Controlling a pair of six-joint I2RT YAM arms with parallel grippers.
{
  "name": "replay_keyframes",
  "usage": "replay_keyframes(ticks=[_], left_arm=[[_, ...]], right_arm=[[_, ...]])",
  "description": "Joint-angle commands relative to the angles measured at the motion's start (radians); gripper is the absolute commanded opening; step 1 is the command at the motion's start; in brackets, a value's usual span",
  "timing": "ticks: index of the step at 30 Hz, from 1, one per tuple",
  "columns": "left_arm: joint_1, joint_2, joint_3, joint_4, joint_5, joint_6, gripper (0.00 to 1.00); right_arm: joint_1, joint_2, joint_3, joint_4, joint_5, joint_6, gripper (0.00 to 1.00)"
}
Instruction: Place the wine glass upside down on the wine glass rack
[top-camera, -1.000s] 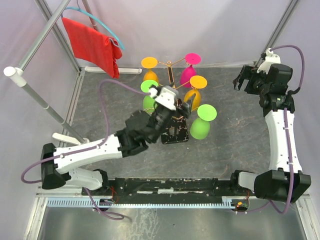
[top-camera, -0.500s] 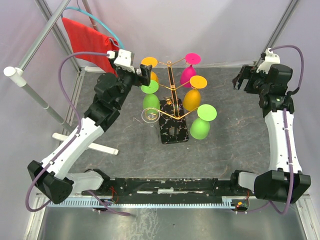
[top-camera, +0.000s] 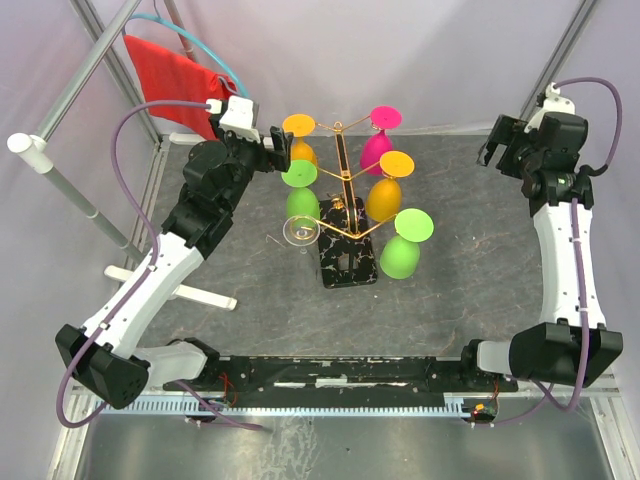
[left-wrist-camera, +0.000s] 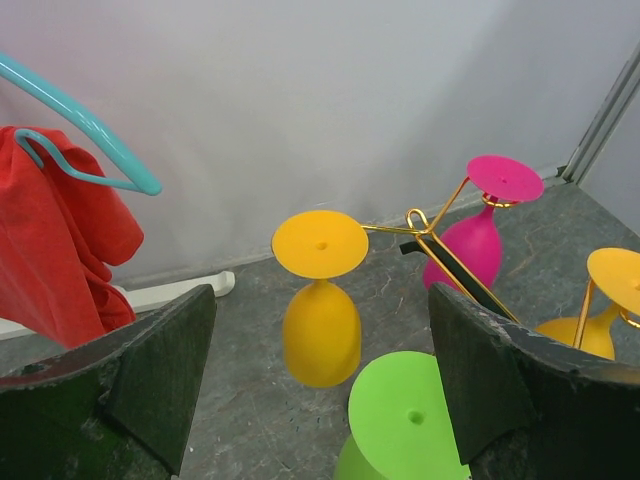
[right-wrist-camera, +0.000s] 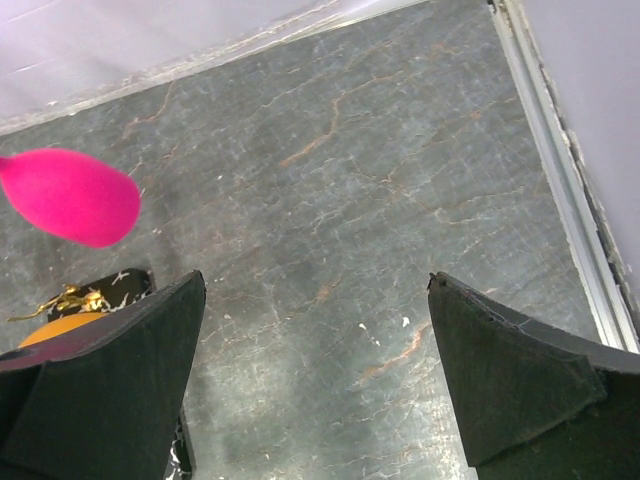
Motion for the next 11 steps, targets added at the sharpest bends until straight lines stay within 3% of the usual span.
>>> replay_keyframes(ticks=[1, 11], left_arm=[[0.005, -0.026, 0.029, 0.004, 0.002, 0.002, 0.92], [0.007, -0.038, 0.013, 0.024, 0.001, 0.009, 0.92]], right_arm=[[-0.003, -0.046, 0.012, 0.026, 0.117, 0.022, 1.0], [-0.001, -0.086, -0.021, 0.062, 0.146, 0.015, 1.0]])
